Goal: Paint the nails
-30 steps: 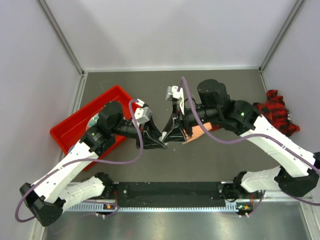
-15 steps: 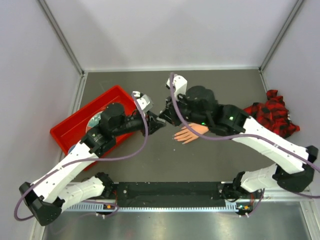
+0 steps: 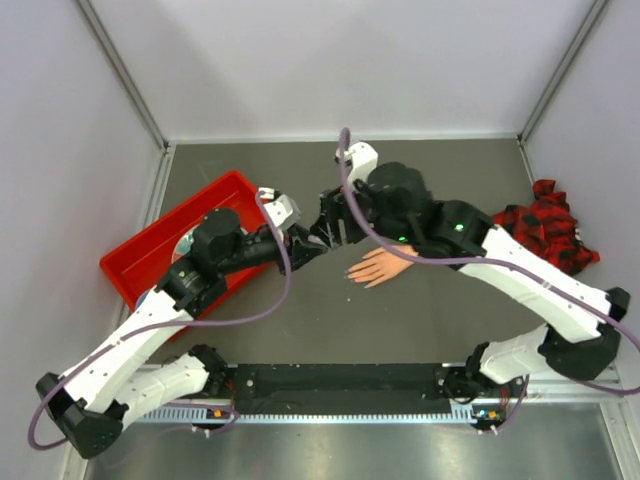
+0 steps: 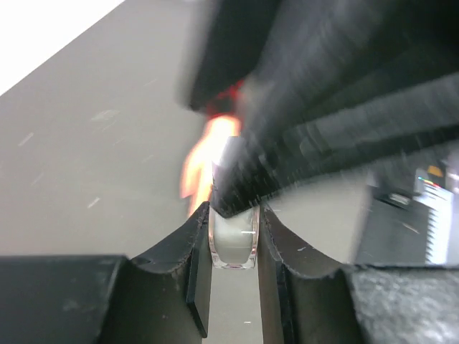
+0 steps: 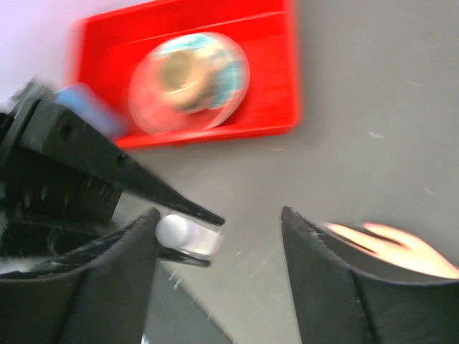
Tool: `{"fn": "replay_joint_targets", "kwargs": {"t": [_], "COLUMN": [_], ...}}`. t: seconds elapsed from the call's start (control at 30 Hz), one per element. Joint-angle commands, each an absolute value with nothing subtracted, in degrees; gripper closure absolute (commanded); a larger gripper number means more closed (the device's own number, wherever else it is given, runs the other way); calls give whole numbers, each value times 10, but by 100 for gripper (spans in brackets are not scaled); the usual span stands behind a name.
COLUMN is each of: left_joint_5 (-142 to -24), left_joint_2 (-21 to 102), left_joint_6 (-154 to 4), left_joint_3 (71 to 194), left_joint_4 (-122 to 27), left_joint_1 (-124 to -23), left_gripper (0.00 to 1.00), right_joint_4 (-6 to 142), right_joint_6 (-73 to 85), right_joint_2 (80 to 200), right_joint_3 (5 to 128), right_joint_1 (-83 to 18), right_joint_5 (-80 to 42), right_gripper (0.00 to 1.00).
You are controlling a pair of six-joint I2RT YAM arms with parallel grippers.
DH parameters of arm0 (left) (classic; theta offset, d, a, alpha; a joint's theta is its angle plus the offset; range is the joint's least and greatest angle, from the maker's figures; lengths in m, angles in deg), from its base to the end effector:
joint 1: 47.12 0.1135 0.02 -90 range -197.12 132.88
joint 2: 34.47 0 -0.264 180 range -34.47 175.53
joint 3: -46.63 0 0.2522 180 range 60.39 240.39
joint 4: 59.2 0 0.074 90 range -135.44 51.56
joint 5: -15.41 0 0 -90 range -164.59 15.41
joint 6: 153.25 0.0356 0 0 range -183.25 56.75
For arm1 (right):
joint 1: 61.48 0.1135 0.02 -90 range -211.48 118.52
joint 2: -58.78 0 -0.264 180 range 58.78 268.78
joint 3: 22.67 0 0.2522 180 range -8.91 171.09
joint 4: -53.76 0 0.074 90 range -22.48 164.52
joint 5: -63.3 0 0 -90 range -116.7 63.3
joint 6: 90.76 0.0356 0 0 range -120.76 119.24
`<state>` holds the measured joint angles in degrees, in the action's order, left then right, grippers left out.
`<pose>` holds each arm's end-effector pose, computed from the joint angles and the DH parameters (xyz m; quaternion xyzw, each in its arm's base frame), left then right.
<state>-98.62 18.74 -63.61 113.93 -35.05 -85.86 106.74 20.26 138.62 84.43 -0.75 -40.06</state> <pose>0.1558 -0.1436 0.3677 0.3727 0.6640 -0.3606 0.5387 0.1517 0.2537 0.4417 -0.2274 0.8120 0.2713 0.4640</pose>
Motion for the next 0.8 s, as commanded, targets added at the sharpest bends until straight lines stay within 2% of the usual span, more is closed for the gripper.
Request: {"fn": "replay_joint_targets", "kwargs": {"t": [0.0, 0.07, 0.17, 0.27, 0.37, 0.5, 0.6, 0.67, 0.77], "left_joint_5": [-1190, -1259, -1350, -1390, -1385, -1383, -1369, -1359, -1326], "left_joint_2": [131, 128, 143, 156, 155, 154, 155, 156, 158], "left_joint_6": [-613, -610, -621, -631, -646, -658, -669, -676, -680], "left_joint_3": [1150, 1161, 1181, 1192, 1193, 1193, 1191, 1191, 1190], "left_joint_4": [-352, -312, -295, -303, -315, -331, -343, -346, -345], "left_joint_1": [-858, -857, -858, -857, -857, -857, -857, -857, -857], "left_gripper": [100, 100, 100, 100, 100, 100, 100, 100, 100], "right_joint_4": [1042, 1043, 1068, 1064, 1053, 1050, 1047, 1041, 1042], "right_joint_6": [113, 81, 44, 35, 42, 46, 47, 50, 53], "right_joint_2": [1289, 1276, 1280, 1283, 1287, 1293, 1294, 1294, 1299], "right_joint_3": [829, 812, 814, 812, 806, 808, 808, 808, 813], "right_joint_1": [-54, -81, -94, -95, -95, -95, -95, -95, -95], "right_joint_5": [-146, -32, 95, 166, 206, 215, 219, 216, 212], "right_gripper": [33, 34, 45, 52, 54, 46, 44, 45, 51]}}
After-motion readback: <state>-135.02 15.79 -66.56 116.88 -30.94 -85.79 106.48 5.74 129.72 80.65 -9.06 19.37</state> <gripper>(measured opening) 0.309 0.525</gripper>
